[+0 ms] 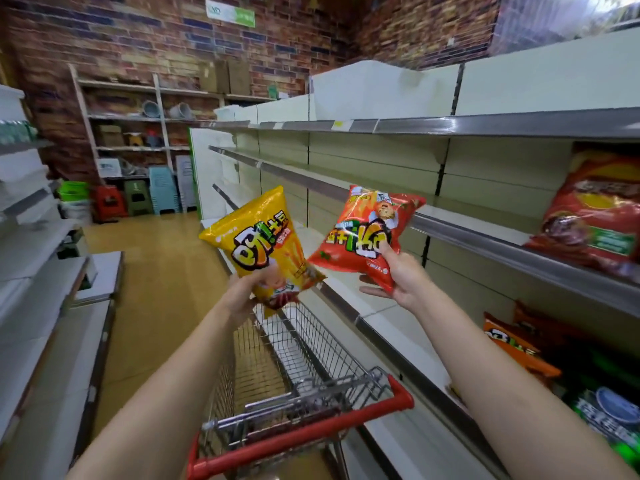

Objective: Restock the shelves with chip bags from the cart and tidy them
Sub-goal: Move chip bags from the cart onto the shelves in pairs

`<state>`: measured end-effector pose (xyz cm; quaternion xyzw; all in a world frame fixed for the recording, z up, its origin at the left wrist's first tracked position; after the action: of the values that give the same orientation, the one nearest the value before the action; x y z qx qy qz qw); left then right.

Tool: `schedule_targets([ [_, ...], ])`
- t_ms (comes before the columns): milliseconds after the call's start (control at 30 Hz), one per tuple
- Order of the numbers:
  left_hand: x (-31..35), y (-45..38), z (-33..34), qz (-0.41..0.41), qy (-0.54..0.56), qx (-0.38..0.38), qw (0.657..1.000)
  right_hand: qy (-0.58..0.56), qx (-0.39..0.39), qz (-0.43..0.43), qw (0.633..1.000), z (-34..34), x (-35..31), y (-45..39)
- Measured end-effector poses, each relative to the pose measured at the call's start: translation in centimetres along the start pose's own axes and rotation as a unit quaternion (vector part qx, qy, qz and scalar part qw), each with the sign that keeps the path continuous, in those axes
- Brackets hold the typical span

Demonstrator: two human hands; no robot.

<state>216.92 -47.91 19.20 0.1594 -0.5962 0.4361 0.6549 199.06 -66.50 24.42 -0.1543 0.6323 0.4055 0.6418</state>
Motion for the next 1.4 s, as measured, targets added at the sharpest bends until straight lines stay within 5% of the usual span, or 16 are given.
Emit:
schedule_targets([
  [133, 1.7, 1.5, -0.8, -0.002, -0.111, -0.120, 0.987, 0.135, 0.105, -0.063, 0.983, -2.7, 0.7, 0.4],
  [233, 3.1, 1.2, 0.1, -0.010, -0.228, -0.232, 0.946, 0.302, 0.155, -0.097, 0.936, -3.1, 0.1, 1.1],
  [333, 4.6, 0.6, 2.6, 0.009, -0.280, -0.276, 0.919, 0.470, 0.166, -0.107, 0.860, -2.2, -0.5, 2.2],
  [533, 6.5, -0.6, 6.1, 0.016, -0.361, -0.361, 0.860, 0.549, 0.133, -0.160, 0.809, -1.8, -2.3, 3.4],
  [767, 5.5, -1.4, 7.8, -0.045, -0.425, -0.526, 0.735, 0.479, 0.089, -0.171, 0.856, 0.1, -3.7, 2.0],
  [933, 4.6, -2.8, 6.7, -0.054, -0.317, -0.540, 0.778, 0.455, 0.093, -0.180, 0.867, 1.1, -4.4, 1.2],
  [1033, 3.8, -3.5, 5.3, -0.055, -0.255, -0.529, 0.807, 0.344, 0.062, -0.160, 0.923, 1.0, -4.5, 1.0],
  [1200, 1.8, -6.1, 2.9, -0.085, -0.092, -0.468, 0.875, 0.160, 0.131, -0.172, 0.963, 0.2, -5.2, -0.3],
  [1400, 2.6, -7.4, 2.9, -0.082, 0.143, -0.388, 0.907, 0.218, 0.071, -0.022, 0.973, 1.8, -2.1, -0.8],
])
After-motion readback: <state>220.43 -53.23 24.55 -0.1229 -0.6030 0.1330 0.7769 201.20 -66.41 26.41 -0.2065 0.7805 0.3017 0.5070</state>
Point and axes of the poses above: each hand's wrist, its own y-axis away from the middle knuckle, its own z-axis out of the palm, x = y × z, the point moved 3 cm from there along -y, towards the middle knuckle, and after that the axes turned 13 degrees about z, right-handed, at the moved point
